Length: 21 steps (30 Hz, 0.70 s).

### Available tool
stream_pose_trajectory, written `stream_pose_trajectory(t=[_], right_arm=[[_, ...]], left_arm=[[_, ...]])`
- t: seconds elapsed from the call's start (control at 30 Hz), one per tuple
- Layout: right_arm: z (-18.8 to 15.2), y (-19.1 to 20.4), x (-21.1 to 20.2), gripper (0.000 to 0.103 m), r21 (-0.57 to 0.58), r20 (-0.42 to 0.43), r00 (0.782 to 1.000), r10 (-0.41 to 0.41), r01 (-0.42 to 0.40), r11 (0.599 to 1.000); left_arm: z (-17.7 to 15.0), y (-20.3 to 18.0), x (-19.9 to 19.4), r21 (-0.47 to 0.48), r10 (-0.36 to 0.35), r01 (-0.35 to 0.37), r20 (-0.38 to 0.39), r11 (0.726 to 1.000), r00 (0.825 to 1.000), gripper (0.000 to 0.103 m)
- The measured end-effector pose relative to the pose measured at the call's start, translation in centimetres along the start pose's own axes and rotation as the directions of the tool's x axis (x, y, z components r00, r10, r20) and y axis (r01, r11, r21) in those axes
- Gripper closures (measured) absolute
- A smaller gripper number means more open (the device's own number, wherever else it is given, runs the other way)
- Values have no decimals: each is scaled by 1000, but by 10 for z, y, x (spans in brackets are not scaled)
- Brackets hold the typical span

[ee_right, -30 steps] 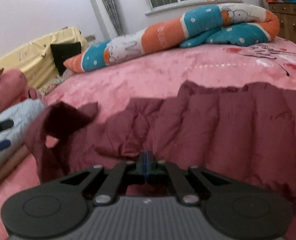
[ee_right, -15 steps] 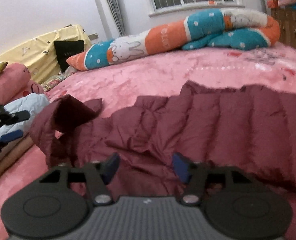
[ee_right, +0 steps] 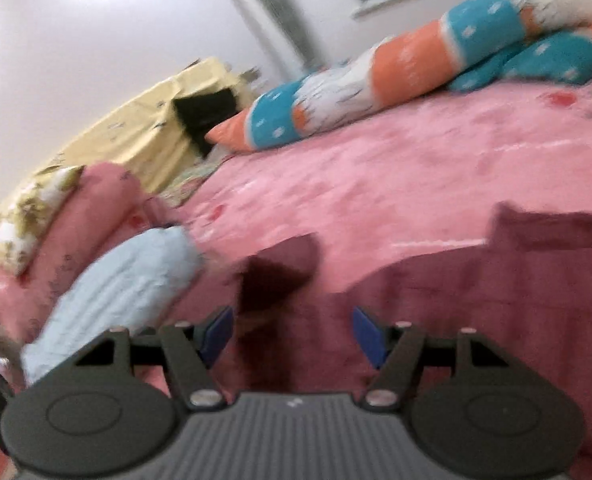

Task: Fold large clothes

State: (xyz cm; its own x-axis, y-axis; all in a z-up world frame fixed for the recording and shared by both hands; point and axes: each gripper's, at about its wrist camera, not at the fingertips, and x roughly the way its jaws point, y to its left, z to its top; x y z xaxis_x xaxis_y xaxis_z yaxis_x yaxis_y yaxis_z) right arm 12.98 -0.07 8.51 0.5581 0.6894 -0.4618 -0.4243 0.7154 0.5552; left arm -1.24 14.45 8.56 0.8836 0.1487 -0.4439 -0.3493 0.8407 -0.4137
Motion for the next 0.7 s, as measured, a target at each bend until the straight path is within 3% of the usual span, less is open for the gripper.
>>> stream_pose_trajectory(t=[0.23,0.37,0.5,0.7], right_arm=[[25,-4,81,37,162,-88,982,170,-154,975],[33,-21,115,37,282,-91,979,184,-152,947],[36,-39,139,37,359,-100,984,148,-103,928],[27,-54,169,37,477,-143,965,221,-129,870]], left_arm=[[0,12,-2,-4,11,-11,-11,1000,1000,26],[1,18,-4,-21,28,-28,-7,999,1000,26],[2,26,-2,-45,30,-31,-19,999,999,26],[3,27,-1,-64,21,-23,-28,998,999,26]])
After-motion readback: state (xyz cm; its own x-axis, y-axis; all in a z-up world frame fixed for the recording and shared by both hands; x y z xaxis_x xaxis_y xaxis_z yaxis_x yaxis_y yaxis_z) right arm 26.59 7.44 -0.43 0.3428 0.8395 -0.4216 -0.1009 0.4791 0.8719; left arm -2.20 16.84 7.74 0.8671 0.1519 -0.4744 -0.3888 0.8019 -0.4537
